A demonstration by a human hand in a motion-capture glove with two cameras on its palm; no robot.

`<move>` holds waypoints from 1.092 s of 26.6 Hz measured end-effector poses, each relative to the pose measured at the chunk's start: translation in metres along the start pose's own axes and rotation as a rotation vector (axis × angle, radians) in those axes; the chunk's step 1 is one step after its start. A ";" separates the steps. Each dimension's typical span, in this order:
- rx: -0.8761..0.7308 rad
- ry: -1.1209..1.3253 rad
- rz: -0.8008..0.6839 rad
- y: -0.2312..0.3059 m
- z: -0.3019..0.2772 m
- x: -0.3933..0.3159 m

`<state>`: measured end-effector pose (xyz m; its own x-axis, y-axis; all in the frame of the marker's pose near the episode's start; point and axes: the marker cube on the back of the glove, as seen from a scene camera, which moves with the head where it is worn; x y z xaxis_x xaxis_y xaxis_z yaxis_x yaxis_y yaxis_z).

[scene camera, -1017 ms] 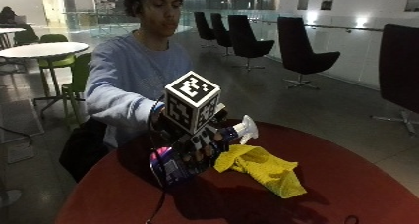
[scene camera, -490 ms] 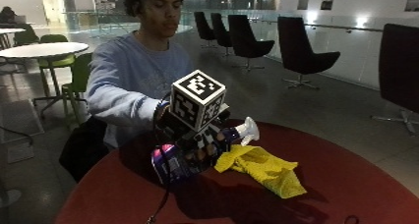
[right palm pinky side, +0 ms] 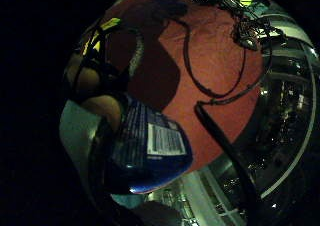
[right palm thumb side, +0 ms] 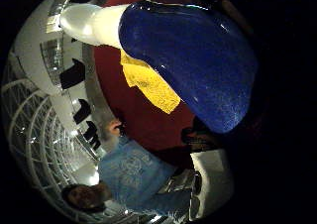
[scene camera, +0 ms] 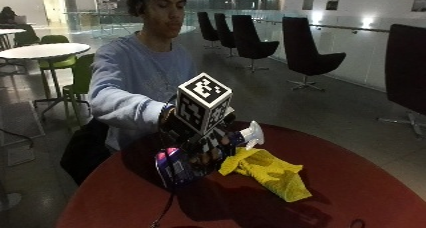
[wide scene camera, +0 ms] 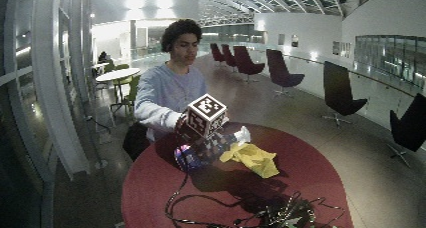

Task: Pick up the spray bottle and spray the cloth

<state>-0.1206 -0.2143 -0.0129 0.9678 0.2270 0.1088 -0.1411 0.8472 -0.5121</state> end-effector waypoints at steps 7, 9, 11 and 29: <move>0.011 0.003 -0.009 0.000 0.001 -0.005; 0.026 -0.021 -0.027 0.001 0.000 -0.008; 0.055 -0.083 -0.065 0.004 -0.001 -0.014; 0.435 -0.921 -0.558 0.023 0.009 -0.148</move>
<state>-0.2693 -0.2246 -0.0332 0.4257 -0.1181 0.8971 0.0250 0.9926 0.1189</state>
